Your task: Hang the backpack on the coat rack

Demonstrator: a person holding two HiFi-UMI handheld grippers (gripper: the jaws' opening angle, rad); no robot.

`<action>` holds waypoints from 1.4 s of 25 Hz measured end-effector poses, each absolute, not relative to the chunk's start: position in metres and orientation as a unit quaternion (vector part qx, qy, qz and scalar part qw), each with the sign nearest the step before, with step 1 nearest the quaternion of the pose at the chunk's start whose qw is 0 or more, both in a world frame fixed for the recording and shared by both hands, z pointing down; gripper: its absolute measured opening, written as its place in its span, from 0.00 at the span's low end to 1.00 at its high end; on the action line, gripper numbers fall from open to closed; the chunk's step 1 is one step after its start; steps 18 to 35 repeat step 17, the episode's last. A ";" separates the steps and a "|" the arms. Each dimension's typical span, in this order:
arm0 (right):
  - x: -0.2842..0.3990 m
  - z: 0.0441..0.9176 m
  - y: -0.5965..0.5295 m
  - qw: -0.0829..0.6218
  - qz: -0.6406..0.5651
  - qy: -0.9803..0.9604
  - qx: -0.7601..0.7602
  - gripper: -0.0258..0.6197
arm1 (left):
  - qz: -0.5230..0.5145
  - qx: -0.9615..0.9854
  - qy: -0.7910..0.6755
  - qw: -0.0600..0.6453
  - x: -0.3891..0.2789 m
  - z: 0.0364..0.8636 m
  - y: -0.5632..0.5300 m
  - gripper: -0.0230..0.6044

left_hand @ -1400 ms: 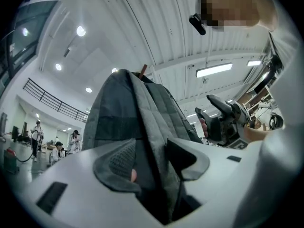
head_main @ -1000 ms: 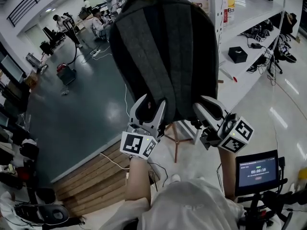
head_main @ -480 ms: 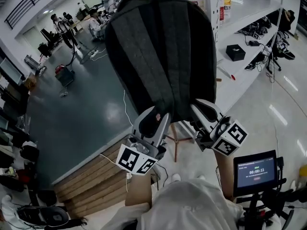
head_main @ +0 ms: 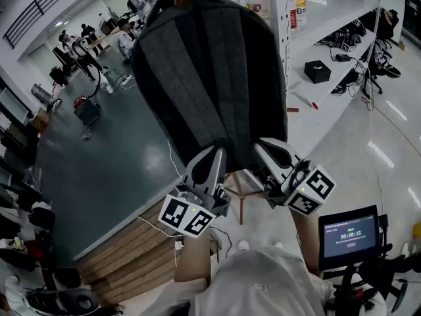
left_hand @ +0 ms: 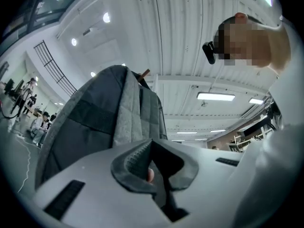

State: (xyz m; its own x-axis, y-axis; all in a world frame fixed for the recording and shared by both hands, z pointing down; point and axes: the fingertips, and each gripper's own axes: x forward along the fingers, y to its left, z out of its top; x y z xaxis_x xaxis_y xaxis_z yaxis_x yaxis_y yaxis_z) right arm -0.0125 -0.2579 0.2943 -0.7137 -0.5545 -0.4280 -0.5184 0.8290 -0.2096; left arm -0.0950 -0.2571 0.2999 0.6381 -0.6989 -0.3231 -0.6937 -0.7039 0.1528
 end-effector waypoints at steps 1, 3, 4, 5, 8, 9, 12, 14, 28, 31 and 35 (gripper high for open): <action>-0.012 0.295 -0.259 0.242 -0.038 0.925 -0.291 0.06 | -0.179 0.906 -0.383 0.008 -0.094 0.301 -0.258 0.05; -0.010 0.297 -0.261 0.240 -0.043 0.924 -0.295 0.06 | -0.176 0.908 -0.380 0.010 -0.091 0.303 -0.259 0.05; -0.010 0.298 -0.262 0.239 -0.045 0.924 -0.296 0.06 | -0.175 0.909 -0.379 0.011 -0.090 0.303 -0.259 0.05; -0.009 0.298 -0.263 0.239 -0.047 0.923 -0.298 0.06 | -0.174 0.909 -0.379 0.010 -0.090 0.303 -0.259 0.05; -0.010 0.300 -0.267 0.234 -0.049 0.923 -0.302 0.06 | -0.174 0.909 -0.379 0.008 -0.090 0.304 -0.263 0.05; -0.011 0.301 -0.269 0.231 -0.049 0.923 -0.304 0.06 | -0.173 0.909 -0.379 0.008 -0.090 0.305 -0.264 0.05; -0.011 0.302 -0.271 0.225 -0.046 0.924 -0.306 0.06 | -0.169 0.910 -0.379 0.009 -0.089 0.307 -0.266 0.05; -0.010 0.301 -0.269 0.227 -0.046 0.924 -0.305 0.06 | -0.164 0.910 -0.381 0.008 -0.088 0.307 -0.265 0.05; -0.007 0.300 -0.265 0.229 -0.047 0.923 -0.304 0.06 | -0.158 0.910 -0.383 0.004 -0.085 0.308 -0.261 0.05; -0.007 0.300 -0.265 0.229 -0.047 0.923 -0.304 0.06 | -0.158 0.910 -0.383 0.004 -0.085 0.308 -0.261 0.05; -0.007 0.300 -0.265 0.229 -0.047 0.923 -0.304 0.06 | -0.158 0.910 -0.383 0.004 -0.085 0.308 -0.261 0.05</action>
